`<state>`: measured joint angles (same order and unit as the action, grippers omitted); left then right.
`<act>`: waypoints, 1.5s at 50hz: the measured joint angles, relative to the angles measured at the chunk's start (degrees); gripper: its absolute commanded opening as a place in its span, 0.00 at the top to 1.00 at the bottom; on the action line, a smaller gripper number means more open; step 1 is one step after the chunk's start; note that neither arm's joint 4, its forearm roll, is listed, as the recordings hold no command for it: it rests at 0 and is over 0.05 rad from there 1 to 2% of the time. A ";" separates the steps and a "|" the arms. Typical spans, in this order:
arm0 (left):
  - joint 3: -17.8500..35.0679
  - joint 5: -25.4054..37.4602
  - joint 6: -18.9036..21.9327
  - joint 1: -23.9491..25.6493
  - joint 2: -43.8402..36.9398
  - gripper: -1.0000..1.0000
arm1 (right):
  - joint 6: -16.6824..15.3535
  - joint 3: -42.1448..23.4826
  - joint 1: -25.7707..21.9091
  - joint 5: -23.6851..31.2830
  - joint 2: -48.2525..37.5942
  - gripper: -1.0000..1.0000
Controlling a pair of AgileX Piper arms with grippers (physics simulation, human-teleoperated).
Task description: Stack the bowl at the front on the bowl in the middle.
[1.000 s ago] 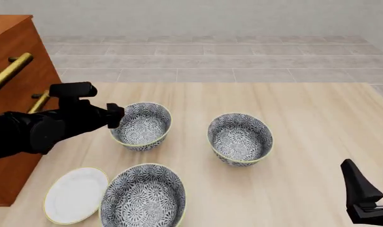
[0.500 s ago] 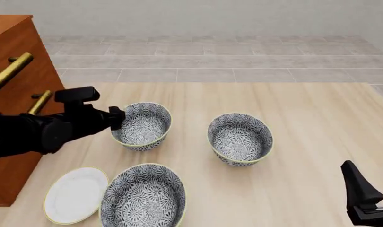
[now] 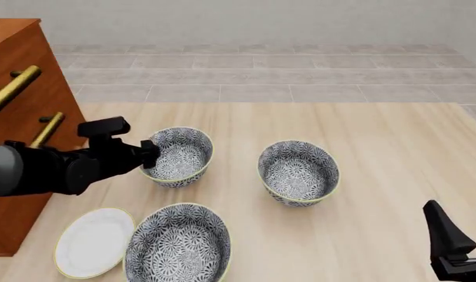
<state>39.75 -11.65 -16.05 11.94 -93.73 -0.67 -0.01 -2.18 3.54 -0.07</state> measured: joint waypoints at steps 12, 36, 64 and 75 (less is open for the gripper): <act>-0.20 -1.07 -0.97 0.56 -1.55 0.00 | 0.13 0.00 -0.10 0.15 0.04 0.00; -0.53 -3.32 -1.92 0.66 -4.68 0.00 | 0.19 0.00 -0.05 -2.26 -2.38 0.00; -0.87 -5.79 -3.16 1.08 -7.98 0.00 | 0.28 0.00 0.11 -8.71 -8.84 0.00; -0.65 -6.18 -3.14 0.51 -7.94 1.00 | 0.35 0.00 0.21 -8.96 -9.06 0.00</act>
<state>39.10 -17.83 -19.19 12.45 -101.67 -0.31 -0.01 -1.97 -5.43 -9.14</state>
